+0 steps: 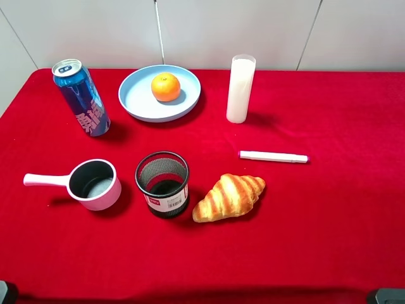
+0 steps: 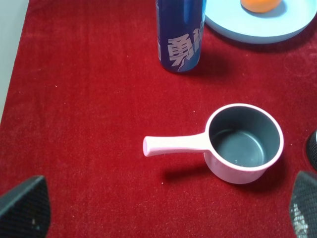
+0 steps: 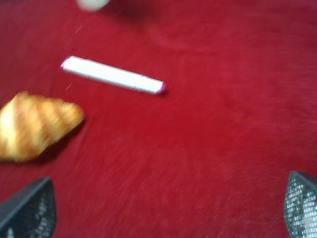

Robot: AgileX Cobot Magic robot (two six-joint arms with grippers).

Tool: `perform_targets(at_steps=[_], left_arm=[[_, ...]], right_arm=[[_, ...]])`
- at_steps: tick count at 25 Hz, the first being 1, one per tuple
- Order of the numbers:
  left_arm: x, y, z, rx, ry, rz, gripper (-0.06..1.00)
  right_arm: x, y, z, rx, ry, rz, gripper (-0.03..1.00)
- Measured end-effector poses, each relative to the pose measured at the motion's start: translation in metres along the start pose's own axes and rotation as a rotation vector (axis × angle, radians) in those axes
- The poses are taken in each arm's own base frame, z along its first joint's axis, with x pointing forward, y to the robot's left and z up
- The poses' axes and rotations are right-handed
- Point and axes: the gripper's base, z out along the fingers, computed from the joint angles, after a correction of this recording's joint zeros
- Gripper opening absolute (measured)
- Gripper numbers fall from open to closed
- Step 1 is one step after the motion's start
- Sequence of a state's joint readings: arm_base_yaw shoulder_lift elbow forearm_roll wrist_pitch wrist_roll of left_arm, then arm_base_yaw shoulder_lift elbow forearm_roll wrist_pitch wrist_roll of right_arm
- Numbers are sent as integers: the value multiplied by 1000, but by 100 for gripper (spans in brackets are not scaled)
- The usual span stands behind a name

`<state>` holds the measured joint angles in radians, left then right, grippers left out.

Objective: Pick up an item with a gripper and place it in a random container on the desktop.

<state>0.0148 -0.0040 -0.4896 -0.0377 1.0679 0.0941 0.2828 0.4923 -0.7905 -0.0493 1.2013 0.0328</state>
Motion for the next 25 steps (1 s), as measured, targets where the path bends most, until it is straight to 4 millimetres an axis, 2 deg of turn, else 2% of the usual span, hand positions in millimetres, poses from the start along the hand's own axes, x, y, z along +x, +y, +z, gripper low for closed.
perform_targets(at_steps=[6,12,18,25], left_arm=[[0,0,0,0,0,0,96],[0,0,0,0,0,0,96],[0,0,0,0,0,0,96],[0,0,0,0,0,0,96]], right_arm=[[42,-4,-15,144,-227,130,69],[75,0,-8,258,-414,182,69],[84,0,1,279,-369,162,69],[85,0,1,281,-369,158,69]])
